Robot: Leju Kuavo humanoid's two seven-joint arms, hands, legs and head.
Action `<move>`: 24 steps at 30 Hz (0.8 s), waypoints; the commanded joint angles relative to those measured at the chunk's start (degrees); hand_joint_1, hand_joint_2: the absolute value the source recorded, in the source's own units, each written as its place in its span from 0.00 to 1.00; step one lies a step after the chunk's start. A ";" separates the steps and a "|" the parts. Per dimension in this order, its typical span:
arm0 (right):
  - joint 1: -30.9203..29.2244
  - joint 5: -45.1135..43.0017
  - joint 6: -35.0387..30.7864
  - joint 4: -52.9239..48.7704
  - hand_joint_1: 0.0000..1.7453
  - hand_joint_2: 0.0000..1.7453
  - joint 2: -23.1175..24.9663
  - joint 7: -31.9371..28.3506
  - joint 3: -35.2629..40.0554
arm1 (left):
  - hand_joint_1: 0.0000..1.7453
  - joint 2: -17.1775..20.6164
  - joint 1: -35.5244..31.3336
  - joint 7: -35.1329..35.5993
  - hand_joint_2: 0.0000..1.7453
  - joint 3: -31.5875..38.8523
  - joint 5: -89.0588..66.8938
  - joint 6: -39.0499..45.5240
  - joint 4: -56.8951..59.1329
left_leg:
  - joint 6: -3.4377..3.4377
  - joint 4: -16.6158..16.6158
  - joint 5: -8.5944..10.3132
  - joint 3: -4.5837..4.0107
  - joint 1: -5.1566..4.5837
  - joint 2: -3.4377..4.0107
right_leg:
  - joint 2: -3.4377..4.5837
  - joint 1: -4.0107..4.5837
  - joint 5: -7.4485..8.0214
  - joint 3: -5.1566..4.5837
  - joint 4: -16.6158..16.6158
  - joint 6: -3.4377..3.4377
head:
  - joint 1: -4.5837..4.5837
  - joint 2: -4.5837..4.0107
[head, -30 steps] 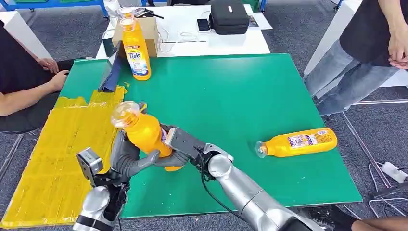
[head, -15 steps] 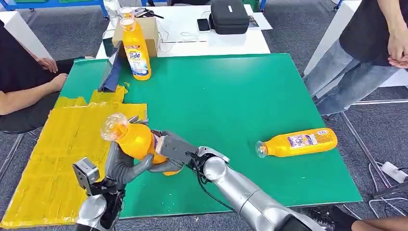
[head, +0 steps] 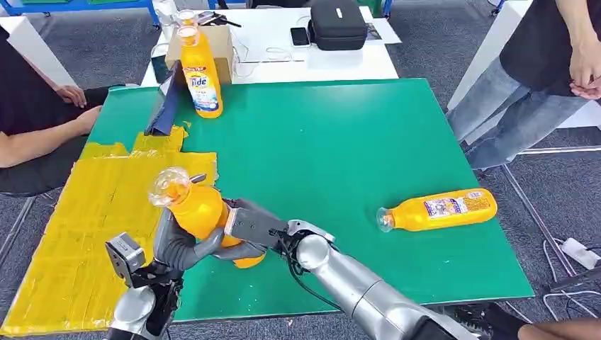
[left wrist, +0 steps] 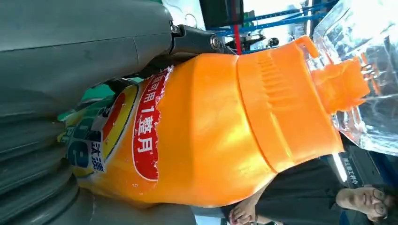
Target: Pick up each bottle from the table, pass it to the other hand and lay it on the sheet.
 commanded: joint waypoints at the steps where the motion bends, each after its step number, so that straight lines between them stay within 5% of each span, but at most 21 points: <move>1: 1.37 7.36 -11.12 -3.59 0.00 1.00 -5.21 0.30 0.22 | 1.00 0.14 -0.91 -1.78 1.00 0.35 -6.70 3.76 -2.54 | -0.02 -0.01 -0.01 0.07 0.04 -0.20 | -0.06 0.03 -0.06 0.13 -0.01 -0.08 | 0.00 0.00; 5: 5.28 15.17 -16.20 -11.77 0.00 1.00 -14.98 2.79 -8.61 | 1.00 -0.59 2.24 -1.89 1.00 4.60 -17.53 15.67 -6.71 | 0.01 -0.03 0.00 0.09 0.07 -0.31 | -0.19 0.06 -0.05 0.21 -0.11 -0.04 | 0.00 0.00; 14: 26.89 18.61 -7.78 -39.35 0.00 1.00 -43.40 1.14 -35.70 | 1.00 1.24 7.11 -0.80 1.00 9.27 -43.47 39.93 -4.56 | 0.06 -0.07 0.01 0.00 -0.07 -0.96 | -0.85 -0.07 -0.13 0.39 -0.26 0.01 | -0.02 0.00; 20: 39.45 13.75 -0.05 -51.93 0.00 1.00 -52.01 1.97 -53.39 | 1.00 4.07 5.17 6.53 1.00 8.71 -57.88 47.62 3.28 | 0.18 -0.03 -0.06 -0.19 -0.25 -1.38 | -1.17 -0.22 -0.30 0.30 -0.20 0.18 | -0.04 0.00; 24: 39.47 10.74 3.15 -52.78 0.00 1.00 -54.34 2.56 -57.09 | 1.00 5.96 3.85 10.15 1.00 7.56 -64.31 48.87 8.54 | 0.18 -0.03 -0.19 -0.08 -0.28 -1.23 | -0.86 -0.27 -0.30 0.32 -0.17 0.14 | -0.02 0.00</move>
